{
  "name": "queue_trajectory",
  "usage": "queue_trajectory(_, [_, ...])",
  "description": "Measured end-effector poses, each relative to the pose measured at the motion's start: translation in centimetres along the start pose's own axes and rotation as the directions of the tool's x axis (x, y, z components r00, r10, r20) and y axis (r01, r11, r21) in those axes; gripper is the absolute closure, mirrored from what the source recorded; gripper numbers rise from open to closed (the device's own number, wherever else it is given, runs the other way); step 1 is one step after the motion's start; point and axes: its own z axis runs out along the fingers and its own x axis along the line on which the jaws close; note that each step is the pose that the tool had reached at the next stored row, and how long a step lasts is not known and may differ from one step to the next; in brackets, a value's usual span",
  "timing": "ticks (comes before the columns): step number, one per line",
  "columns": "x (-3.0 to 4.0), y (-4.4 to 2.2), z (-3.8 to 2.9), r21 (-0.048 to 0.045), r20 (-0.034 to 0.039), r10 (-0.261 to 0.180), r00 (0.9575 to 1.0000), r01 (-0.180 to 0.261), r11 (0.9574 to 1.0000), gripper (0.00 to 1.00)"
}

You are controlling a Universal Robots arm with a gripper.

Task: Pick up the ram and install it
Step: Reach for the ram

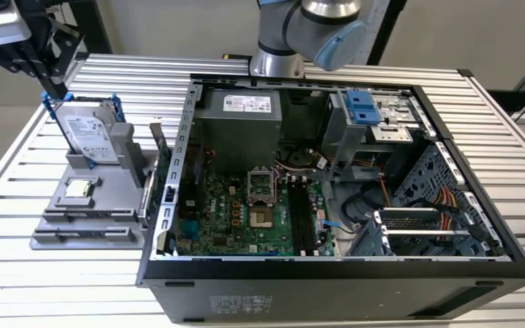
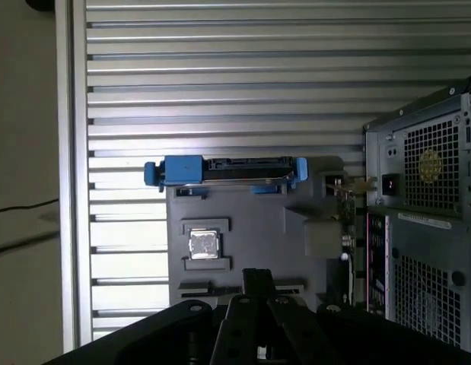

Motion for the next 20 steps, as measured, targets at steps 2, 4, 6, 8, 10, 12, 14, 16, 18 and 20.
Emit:
queue_trajectory(2, [0.05, 0.00, 0.00, -0.0003, -0.0004, -0.008, 1.0000, 0.008, 1.0000, 1.00])
queue_trajectory(4, [0.15, 0.00, 0.00, -0.0005, -0.0011, -0.019, 0.9998, 0.019, 0.9998, 1.00])
queue_trajectory(6, [0.15, 0.00, 0.00, -0.0006, -0.0013, -0.023, 0.9997, 0.023, 0.9997, 1.00])
queue_trajectory(8, [0.15, 0.00, 0.00, -0.0006, -0.0014, -0.023, 0.9997, 0.023, 0.9997, 1.00])
queue_trajectory(10, [0.16, -0.01, 0.00, -0.0006, -0.0014, -0.023, 0.9997, 0.023, 0.9997, 1.00])
queue_trajectory(12, [0.17, -0.01, 0.00, -0.0005, -0.0015, -0.023, 0.9997, 0.023, 0.9997, 1.00])
queue_trajectory(14, [0.17, -0.01, 0.01, -0.0005, -0.0015, -0.023, 0.9997, 0.023, 0.9997, 1.00])
queue_trajectory(16, [0.17, -0.01, 0.02, -0.0007, -0.0014, -0.023, 0.9997, 0.023, 0.9997, 1.00])
queue_trajectory(18, [0.17, -0.11, 0.03, -0.0008, -0.0012, -0.023, 0.9997, 0.023, 0.9997, 1.00])
queue_trajectory(20, [0.16, -0.26, 0.01, -0.0006, -0.0014, -0.023, 0.9997, 0.023, 0.9997, 1.00])
